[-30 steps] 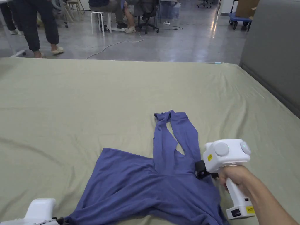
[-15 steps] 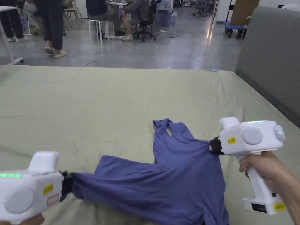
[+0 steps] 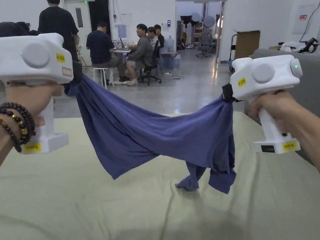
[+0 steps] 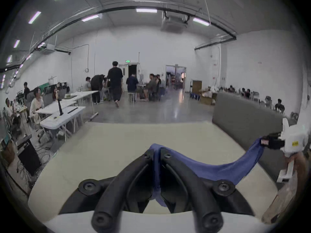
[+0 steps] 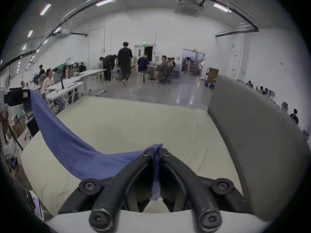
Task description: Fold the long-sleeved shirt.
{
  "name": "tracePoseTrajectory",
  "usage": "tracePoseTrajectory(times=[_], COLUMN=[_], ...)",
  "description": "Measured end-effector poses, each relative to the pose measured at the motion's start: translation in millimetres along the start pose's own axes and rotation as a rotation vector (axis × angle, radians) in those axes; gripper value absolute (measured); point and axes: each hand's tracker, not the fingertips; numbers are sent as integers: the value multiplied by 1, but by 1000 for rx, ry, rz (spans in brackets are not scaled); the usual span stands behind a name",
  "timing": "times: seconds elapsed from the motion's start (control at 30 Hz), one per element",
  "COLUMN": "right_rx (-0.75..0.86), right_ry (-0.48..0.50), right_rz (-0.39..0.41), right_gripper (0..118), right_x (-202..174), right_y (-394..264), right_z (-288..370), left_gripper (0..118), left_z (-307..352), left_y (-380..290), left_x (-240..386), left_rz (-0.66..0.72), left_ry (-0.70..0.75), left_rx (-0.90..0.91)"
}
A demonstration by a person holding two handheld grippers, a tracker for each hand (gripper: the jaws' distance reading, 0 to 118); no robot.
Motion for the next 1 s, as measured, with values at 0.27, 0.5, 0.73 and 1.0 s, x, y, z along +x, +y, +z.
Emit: tracePoseTrajectory(times=[0.27, 0.5, 0.73, 1.0], right_rx=[36, -44, -270, -396], right_ry=[-25, 12, 32, 32], right_rz=[-47, -111, -174, -177], right_gripper=[2, 2, 2, 2], right_x=[20, 16, -12, -18], right_y=[61, -23, -184, -265], right_z=[14, -34, -107, -126], left_gripper=[4, 4, 4, 4], left_z=[10, -22, -74, -78], left_y=[46, -49, -212, -287], left_x=[3, -3, -16, -40], left_rz=[-29, -70, -40, 101], left_ry=[41, 30, 29, -8], left_rx=[69, -56, -322, -437])
